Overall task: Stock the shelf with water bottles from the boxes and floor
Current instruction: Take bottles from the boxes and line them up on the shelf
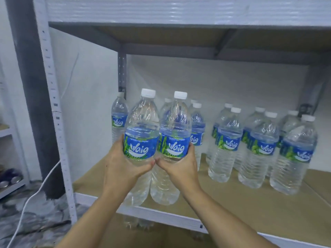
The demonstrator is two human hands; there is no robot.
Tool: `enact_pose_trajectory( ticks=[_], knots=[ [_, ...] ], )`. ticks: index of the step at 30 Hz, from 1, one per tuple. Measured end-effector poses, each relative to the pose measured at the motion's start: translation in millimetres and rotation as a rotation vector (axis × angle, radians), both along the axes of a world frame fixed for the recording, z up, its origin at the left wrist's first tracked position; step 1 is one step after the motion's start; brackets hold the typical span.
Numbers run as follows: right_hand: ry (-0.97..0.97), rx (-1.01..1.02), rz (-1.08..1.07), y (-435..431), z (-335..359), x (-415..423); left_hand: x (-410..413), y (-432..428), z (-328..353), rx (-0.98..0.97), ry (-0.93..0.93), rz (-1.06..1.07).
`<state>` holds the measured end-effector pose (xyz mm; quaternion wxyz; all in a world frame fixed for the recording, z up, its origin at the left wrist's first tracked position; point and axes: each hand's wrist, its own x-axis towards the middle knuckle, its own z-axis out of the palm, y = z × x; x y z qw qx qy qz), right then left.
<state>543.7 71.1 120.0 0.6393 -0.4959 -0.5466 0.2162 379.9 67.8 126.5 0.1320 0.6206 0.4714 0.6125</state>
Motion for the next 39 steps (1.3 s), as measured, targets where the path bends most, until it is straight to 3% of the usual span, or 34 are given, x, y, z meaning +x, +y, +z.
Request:
enact_pose_trajectory(
  ticks=[18, 39],
  knots=[
    [0.008, -0.025, -0.109, 157, -34, -25, -12, 108, -17, 0.023, -0.093, 0.127],
    [-0.088, -0.079, -0.122, 169, -45, -18, -36, 106, -32, 0.063, -0.117, 0.173]
  ],
)
